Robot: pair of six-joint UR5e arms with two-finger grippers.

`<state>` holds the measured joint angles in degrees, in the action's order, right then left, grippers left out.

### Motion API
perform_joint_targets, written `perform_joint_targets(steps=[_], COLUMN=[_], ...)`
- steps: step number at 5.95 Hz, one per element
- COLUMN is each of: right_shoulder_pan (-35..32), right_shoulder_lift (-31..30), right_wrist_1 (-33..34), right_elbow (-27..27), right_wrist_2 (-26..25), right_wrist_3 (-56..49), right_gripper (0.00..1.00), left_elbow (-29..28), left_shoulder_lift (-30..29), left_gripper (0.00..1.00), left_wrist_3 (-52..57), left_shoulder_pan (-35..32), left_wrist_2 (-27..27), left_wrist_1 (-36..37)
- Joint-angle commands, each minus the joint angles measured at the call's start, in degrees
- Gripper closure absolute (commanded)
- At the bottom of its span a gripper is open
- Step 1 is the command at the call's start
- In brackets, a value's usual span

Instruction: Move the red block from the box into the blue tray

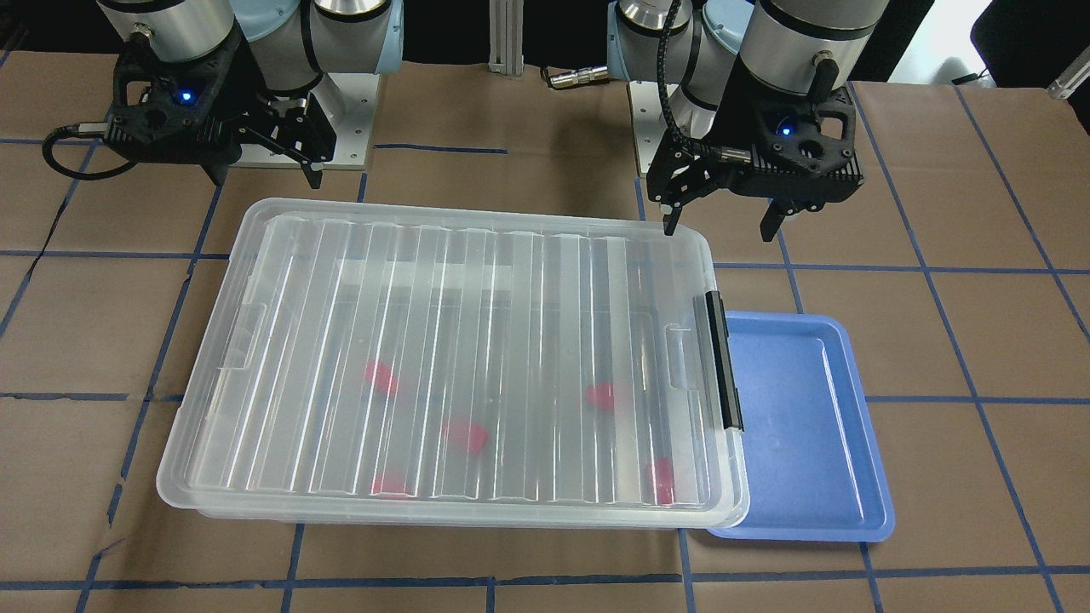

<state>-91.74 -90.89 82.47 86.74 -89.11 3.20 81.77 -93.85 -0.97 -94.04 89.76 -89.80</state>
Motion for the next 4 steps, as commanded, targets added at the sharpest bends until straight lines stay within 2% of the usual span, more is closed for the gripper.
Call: perform_joint_targets(steps=[1,2,4], right_shoulder_pan=[0.86,1.82,5.32], right_shoulder_lift=[0.10,0.18,2.54], right_wrist_1=[0.06,0.06,4.27], right_elbow=[0.01,0.01,0.18], right_wrist_2=[-0.01,-0.79,-2.11], right_wrist_3=[-0.82,-1.08,-8.70], right_gripper=[0.00,0.00,0.00], left_elbow=[-0.03,0.06,0.06], left_shoulder_lift=[-0.01,0.07,0.07], left_gripper=[0.02,0.02,0.02], left_wrist_3=[0.00,0.00,0.00], left_shoulder_pan=[-0.01,-0.09,-0.09], left_wrist_2=[-0.20,-0.11,-0.02], left_wrist_1=[-0.02,-0.02,-0.02])
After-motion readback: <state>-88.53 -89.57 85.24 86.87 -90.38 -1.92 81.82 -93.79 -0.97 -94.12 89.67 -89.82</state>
